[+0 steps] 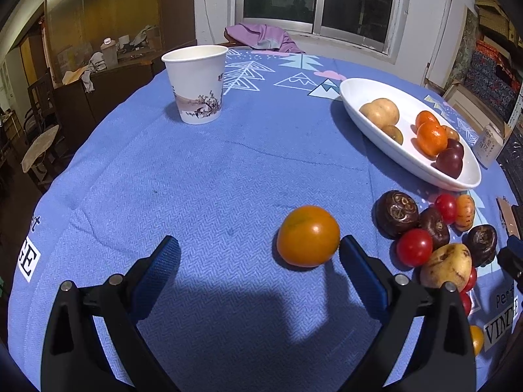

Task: Organize fruits
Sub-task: 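Move the left tool to an orange-yellow round fruit while the right tool approaches a dark brown fruit, then close the left tool on the orange-yellow fruit while the right tool grasps the dark brown fruit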

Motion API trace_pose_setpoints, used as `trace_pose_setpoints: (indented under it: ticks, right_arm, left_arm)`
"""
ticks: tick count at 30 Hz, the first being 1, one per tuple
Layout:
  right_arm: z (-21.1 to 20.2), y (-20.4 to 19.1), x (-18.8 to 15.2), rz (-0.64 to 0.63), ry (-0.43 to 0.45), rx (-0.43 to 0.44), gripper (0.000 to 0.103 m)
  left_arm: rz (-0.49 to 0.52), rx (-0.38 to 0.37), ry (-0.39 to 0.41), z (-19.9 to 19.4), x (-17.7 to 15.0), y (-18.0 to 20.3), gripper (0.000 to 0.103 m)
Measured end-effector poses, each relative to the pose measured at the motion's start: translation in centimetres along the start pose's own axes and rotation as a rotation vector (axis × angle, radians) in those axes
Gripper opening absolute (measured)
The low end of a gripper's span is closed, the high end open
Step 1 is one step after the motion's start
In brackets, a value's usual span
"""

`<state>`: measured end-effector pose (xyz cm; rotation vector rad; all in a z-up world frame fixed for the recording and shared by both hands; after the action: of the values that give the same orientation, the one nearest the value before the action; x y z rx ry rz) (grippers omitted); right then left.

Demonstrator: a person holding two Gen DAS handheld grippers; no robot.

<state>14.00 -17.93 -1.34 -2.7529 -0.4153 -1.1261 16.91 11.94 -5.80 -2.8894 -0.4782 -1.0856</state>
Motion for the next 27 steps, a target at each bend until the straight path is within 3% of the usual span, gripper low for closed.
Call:
trace_pose_setpoints:
  ticks: [7,14,18,20,21,24,27]
  right_arm:
    - [0.0,1.0,-0.9,-0.012,-0.013,-0.125,0.087]
    - [1.6,-0.1,-0.5,-0.071,-0.064,-0.146,0.087]
    - [2.0,0.8,0.0,-0.078,-0.073,-0.22,0.085]
    - [1.4,2.2,0.4,-0.047,-0.042,-0.307,0.085]
    - [1.0,3.0,0.6,-0.021,-0.024,-0.312,0.085]
    - [0.3,3.8,0.4,0.059,-0.016,-0.189,0.085]
    - [0.5,3.6,0.0,0.046,-0.034,-0.164,0.085]
  left_arm:
    - [0.006,0.002,-0.005,0.0,-0.1,0.0,0.097]
    - [0.012,0.004,-0.01,0.1,-0.2,0.1,0.097]
    - [0.01,0.005,-0.015,0.1,-0.2,0.1,0.096]
    - [0.009,0.005,-0.016,0.1,-0.2,0.1,0.096]
    - [0.009,0.005,-0.016,0.1,-0.2,0.1,0.096]
    - [0.01,0.005,-0.017,0.1,-0.3,0.0,0.096]
    - [0.008,0.004,-0.015,0.0,-0.3,-0.1,0.096]
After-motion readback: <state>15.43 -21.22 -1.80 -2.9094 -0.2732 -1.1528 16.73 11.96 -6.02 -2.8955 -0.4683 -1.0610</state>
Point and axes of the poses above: each gripper's, at about its wrist camera, not at the fingertips, and z roughly the way its jaws point, y to its right, x to its top, the point moved 3 cm from there along z, roughly the way its jaws point, and after that the axes turned 4 degrees about -z, right-handed, at the moved point
